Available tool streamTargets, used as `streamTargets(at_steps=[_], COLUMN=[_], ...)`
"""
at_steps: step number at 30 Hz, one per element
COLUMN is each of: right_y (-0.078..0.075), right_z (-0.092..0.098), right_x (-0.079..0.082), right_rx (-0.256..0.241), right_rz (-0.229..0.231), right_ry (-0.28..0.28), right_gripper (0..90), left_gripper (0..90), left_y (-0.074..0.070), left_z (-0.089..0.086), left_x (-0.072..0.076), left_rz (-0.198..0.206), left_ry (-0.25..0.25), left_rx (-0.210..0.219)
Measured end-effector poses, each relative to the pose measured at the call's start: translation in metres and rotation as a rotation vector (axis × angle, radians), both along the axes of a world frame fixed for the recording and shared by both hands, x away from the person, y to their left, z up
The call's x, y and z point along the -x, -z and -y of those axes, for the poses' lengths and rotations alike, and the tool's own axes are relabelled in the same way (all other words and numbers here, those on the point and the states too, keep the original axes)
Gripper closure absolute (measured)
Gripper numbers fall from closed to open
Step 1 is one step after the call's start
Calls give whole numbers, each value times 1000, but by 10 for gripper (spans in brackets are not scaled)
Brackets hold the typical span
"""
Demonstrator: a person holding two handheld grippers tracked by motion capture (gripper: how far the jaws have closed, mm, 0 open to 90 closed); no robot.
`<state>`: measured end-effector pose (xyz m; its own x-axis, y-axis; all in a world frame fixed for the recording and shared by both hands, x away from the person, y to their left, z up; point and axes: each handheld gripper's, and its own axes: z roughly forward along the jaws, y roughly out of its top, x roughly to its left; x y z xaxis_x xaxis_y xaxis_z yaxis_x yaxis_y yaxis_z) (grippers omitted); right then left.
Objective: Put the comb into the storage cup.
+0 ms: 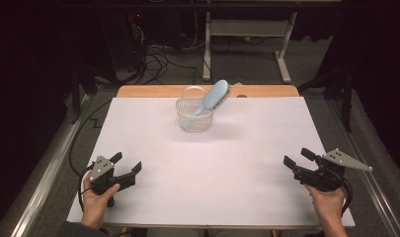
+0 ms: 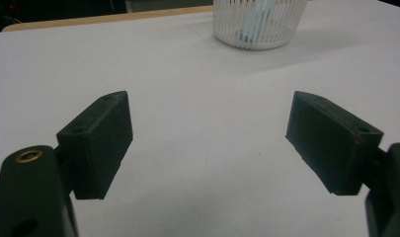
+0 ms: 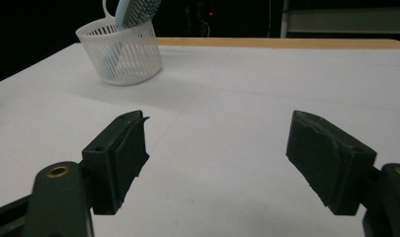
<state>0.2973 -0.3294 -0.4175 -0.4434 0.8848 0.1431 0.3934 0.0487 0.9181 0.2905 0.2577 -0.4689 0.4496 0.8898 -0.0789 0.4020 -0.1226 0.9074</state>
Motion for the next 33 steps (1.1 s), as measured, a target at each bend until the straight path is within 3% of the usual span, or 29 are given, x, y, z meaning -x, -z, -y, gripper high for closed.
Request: streamTargets(at_steps=[33], right_y=[18], right_z=[4], right_x=[12], right_rx=[-10], right_rz=[-19], right_ry=[16], right_gripper=[229], left_gripper=[188], left_y=[0], left_z=[0], left_x=[0], left_rz=[1], left_ry=[2], left_rx=[1])
